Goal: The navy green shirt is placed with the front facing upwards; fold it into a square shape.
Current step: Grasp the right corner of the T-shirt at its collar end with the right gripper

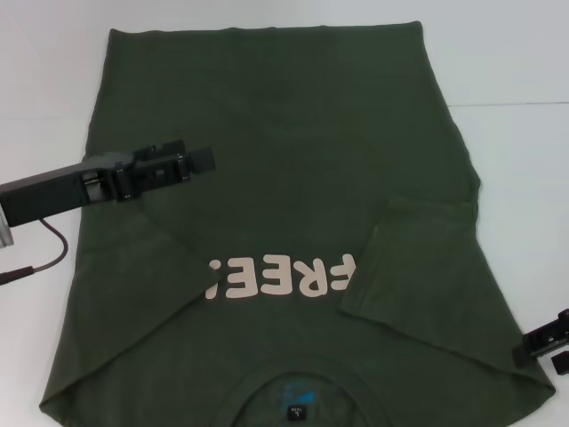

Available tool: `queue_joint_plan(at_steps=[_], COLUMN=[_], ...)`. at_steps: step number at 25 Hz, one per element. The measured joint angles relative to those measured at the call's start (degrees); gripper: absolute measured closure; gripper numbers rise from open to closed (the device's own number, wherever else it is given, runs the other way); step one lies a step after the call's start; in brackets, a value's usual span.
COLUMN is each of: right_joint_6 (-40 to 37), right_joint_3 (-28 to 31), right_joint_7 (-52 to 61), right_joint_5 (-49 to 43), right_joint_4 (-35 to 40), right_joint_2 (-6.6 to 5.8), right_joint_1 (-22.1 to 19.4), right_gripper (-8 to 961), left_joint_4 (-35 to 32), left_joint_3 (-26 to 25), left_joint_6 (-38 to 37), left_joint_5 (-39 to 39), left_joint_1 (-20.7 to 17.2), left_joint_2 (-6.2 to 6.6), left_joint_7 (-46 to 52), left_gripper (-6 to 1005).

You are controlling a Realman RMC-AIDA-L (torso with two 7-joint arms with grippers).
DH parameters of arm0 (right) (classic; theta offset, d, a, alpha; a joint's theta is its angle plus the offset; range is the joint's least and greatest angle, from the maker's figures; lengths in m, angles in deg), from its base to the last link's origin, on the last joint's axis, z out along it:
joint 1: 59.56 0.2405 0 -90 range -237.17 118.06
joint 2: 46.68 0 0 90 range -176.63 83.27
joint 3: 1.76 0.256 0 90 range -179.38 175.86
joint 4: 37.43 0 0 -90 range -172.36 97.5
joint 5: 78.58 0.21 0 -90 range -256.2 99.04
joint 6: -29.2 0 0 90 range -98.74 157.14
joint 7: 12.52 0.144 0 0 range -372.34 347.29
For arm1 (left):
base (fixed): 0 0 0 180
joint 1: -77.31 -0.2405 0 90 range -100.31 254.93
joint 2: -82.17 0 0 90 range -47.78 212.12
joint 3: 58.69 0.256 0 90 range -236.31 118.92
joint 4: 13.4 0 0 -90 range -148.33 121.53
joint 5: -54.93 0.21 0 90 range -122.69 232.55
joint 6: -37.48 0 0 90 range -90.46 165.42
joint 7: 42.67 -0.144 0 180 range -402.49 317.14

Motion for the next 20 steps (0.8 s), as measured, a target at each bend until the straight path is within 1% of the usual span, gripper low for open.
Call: queue_joint_plan(at_steps=[4, 6, 12, 20], right_joint_6=[0.7, 1.1, 1.7, 1.7], right_joint_3=[0.0, -0.1, -0.1, -0.2], right_joint_7=[-0.5, -0.6, -0.7, -1.2], right_joint_5=[0.0, -0.1, -0.2, -0.1], right_joint_4=[0.0, -0.4, -1.6, -1.6], right_joint_2=[0.78, 0.96, 0.83, 1.12], right_joint_1=[-0.4, -0.6, -0.7, -0.7], right_gripper=[156, 159, 165, 184], left_joint_4=[0.0, 0.0, 0.0, 0.0], left_joint_3=[0.0, 0.0, 0.0, 0.0], left_joint_6=[0.1, 0.3, 0.3, 0.3], left_joint_5=[0.0, -0.3, -0.4, -0.5], left_joint_1=[0.0, 0.0, 0.1, -0.2], left_joint_2=[-0.01, -0.01, -0.01, -0.01], left_joint_7=[0.0, 0.0, 0.0, 0.0], left_gripper=[64, 65, 68, 71])
